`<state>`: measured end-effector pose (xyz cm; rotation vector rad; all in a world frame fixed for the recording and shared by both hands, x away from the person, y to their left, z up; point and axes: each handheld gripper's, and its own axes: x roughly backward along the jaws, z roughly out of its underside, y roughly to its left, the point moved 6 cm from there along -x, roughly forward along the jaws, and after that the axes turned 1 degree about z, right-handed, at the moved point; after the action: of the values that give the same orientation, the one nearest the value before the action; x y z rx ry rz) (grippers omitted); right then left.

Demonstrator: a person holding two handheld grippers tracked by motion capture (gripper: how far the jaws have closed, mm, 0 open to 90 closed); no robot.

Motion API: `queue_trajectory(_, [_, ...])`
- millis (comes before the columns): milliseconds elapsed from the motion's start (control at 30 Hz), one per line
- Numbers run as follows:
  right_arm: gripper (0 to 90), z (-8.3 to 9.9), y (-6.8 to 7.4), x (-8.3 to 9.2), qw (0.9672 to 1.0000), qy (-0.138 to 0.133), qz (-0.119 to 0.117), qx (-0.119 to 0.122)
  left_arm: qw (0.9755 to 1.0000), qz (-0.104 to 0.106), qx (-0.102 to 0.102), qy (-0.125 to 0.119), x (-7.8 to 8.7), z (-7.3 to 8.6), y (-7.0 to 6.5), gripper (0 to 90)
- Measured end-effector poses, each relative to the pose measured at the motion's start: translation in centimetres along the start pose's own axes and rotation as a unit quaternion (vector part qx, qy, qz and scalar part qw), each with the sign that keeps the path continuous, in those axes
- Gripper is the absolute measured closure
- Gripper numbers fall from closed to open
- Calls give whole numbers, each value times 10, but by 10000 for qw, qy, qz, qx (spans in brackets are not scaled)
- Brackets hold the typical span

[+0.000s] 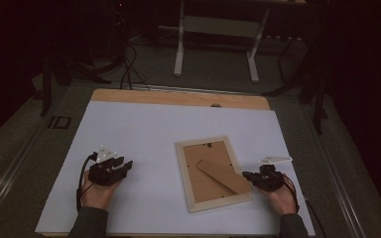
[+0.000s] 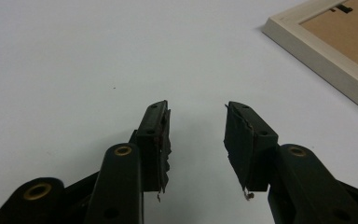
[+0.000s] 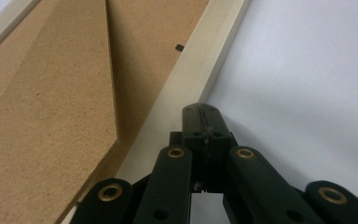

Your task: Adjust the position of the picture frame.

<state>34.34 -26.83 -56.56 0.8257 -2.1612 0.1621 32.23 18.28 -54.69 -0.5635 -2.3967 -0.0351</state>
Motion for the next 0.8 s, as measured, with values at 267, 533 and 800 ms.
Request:
queue_trajectory(267, [900, -1, 3, -1, 10000, 35, -57, 30, 9998, 169, -75, 79, -3, 1, -6, 700])
queue_trajectory(533, [900, 0, 4, -1, 9999, 71, -118, 42, 9991, 279, -237, 206, -7, 2, -14, 885])
queue_trajectory(800, [900, 3, 4, -1, 9997, 129, -181, 57, 9984, 343, -387, 238, -11, 0, -26, 900])
